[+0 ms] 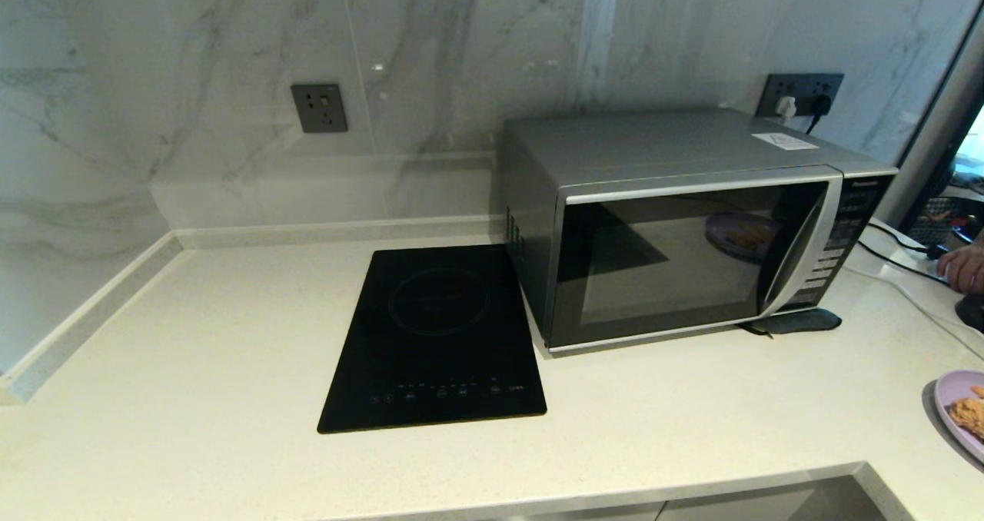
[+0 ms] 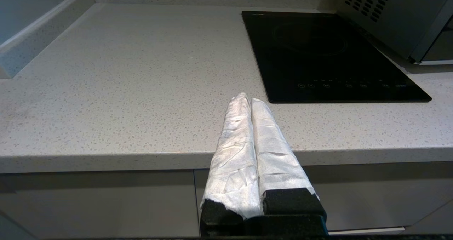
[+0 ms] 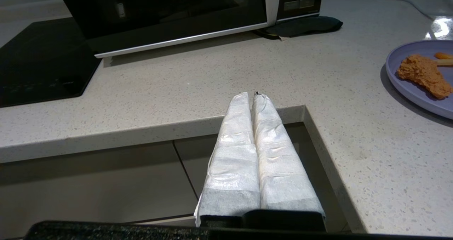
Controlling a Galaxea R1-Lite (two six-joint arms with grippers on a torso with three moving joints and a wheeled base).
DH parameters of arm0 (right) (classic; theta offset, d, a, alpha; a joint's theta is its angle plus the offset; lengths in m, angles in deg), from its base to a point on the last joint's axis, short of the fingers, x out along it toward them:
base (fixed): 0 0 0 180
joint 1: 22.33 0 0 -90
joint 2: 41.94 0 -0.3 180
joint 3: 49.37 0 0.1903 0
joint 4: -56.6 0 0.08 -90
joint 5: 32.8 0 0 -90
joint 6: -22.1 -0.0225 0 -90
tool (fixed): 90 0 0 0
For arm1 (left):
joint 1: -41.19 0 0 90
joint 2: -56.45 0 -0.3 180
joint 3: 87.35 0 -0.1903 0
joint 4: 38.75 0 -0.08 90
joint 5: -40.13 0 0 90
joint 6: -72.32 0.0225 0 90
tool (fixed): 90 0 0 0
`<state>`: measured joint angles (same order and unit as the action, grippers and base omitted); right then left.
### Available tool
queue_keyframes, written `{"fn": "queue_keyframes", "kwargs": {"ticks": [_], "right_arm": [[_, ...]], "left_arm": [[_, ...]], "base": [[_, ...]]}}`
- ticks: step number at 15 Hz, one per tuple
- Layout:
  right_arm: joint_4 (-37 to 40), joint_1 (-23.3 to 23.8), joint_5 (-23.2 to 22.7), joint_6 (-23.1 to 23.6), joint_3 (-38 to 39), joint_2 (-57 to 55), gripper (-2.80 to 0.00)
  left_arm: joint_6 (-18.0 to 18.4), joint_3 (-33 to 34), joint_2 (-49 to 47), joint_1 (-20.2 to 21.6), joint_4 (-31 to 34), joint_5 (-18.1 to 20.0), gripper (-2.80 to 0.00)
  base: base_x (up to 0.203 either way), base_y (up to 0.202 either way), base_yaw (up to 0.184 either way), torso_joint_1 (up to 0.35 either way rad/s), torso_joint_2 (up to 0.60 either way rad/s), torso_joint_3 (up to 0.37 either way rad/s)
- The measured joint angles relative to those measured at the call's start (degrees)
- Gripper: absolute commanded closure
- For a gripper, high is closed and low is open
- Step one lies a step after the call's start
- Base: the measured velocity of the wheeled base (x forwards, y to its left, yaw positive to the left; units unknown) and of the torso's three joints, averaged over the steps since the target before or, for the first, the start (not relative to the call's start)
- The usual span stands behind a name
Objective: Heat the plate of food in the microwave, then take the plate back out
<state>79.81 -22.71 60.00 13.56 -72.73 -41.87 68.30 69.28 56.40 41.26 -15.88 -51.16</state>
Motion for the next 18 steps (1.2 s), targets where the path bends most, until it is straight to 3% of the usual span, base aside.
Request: {"fn": "queue_keyframes", "kwargs": {"ticks": [18], "right_arm": [[0.0, 0.0, 0.0, 0.0, 0.0, 0.0, 0.00]], "left_arm": [[0.0, 0.0, 0.0, 0.0, 0.0, 0.0, 0.00]], "base": [[0.000, 0.000, 0.000, 0.000, 0.00, 0.000]]}}
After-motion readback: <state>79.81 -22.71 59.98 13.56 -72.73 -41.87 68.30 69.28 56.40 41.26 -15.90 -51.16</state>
